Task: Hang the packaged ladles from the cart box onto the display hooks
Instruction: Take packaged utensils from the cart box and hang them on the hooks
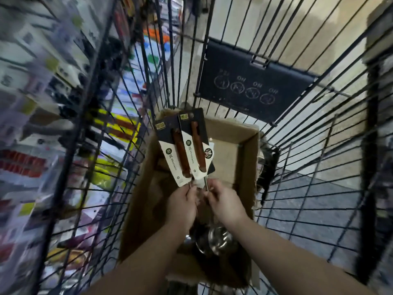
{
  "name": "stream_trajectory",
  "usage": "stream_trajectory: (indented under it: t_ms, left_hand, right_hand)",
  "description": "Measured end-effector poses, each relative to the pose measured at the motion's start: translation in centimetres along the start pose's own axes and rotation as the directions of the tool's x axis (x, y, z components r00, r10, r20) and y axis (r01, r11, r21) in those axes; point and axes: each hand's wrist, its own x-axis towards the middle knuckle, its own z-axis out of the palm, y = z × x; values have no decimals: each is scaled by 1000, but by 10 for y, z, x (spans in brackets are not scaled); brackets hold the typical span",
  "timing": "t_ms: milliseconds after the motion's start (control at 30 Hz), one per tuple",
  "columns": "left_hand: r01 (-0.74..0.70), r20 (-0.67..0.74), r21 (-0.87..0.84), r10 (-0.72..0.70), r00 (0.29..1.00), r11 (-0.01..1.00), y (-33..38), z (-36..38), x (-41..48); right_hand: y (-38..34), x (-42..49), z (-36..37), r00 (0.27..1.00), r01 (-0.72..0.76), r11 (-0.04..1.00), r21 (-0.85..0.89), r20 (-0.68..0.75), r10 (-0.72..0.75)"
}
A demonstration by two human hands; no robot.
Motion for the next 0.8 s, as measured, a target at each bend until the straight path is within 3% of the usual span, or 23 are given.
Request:
stream_trajectory:
  t_ms: [300,467,600,800]
  left_hand:
    - [-159,-109,-14,157,982,987,53,-53,-65]
    - [-180,-265,-35,164,950,983,76,-73,-120]
    - [-194,-419,-74,147,896,978,88,-89,-180]
    - [-181,-675,-115,56,736,977,67,-120,-291]
  right_hand:
    - [-65,-67,-60,983,171,985,0,-63,-171]
    - [-96,-113,-87,949,315,948,-43,-16,-316]
    - [-117,-160,-100,883,468,879,-88,26,-468]
    - [-151,-241,-85,721,684,724,-82,224,-656]
